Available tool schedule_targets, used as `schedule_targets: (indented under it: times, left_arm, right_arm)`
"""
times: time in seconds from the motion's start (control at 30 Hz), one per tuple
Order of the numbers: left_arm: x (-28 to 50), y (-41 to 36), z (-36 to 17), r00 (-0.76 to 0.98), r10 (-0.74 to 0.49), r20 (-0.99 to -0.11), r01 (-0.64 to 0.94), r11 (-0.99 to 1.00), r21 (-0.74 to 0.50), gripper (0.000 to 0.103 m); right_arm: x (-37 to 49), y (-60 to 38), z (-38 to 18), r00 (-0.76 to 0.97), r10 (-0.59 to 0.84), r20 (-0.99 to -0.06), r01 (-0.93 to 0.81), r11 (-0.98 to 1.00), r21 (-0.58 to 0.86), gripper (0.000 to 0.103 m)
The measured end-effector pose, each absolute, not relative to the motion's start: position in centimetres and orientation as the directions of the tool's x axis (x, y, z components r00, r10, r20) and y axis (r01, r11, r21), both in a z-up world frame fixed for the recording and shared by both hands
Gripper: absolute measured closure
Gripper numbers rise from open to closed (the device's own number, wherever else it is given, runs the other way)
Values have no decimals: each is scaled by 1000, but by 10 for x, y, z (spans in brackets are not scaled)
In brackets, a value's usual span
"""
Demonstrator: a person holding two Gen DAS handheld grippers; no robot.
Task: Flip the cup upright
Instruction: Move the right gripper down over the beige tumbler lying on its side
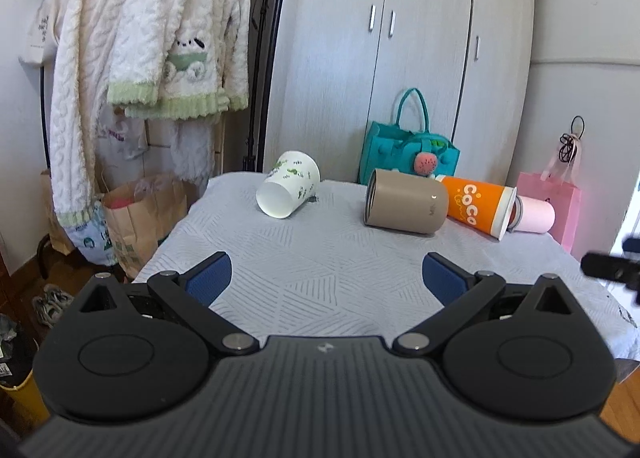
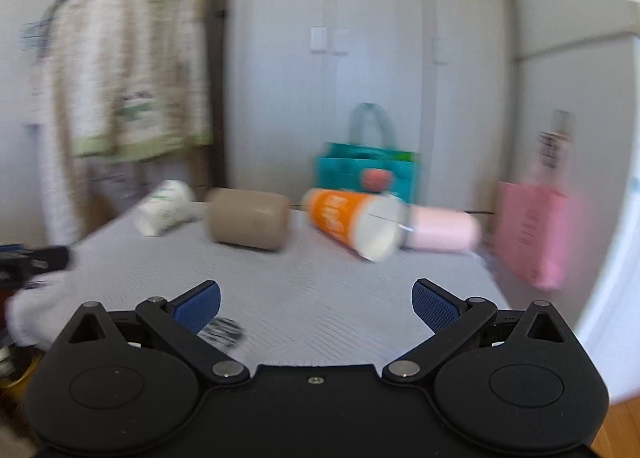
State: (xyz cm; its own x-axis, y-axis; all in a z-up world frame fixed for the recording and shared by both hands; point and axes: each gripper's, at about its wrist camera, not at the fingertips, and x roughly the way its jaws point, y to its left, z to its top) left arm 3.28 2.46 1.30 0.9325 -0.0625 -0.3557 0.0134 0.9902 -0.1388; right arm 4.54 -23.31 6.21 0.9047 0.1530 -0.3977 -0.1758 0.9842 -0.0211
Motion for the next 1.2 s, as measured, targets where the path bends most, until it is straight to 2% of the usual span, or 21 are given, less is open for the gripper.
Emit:
schedule_targets:
  times: [0.07,0.23,0.37,0.53,0.77,0.9,1.2]
  left_arm:
    - [40,26,14,924,-70,-376,15,989,-146,0]
    - [61,25,11,904,-111,-413,30,980,-198,0]
    - [78,17,12,897,-107,-428,36,984,-172,0]
    - [101,16,17,877,-129,-463,45,981,-188,0]
    - [152,8,26,844,-175,-507,69,973,-219,0]
    - [178,6,23,816,-214,-536,69,958,-277,0]
    - [210,7,16,795,-250,-553,34,928,-370,2]
  right_arm:
    - [58,-232,74,875,225,-429,-271,962,-47,0]
    - [95,-228,86,797,294,-527,-411,904,-118,0]
    - [122,-216,90,734,360,-576,-531,833,-156,0]
    - [150,-201,95,724,364,-585,-624,707,-332,0]
    - [210,-188,94,647,399,-650,-727,580,-367,0]
    - [223,-175,81,684,432,-587,-728,448,-519,0]
    - [263,-158,59,602,460,-652,-798,338,-498,1]
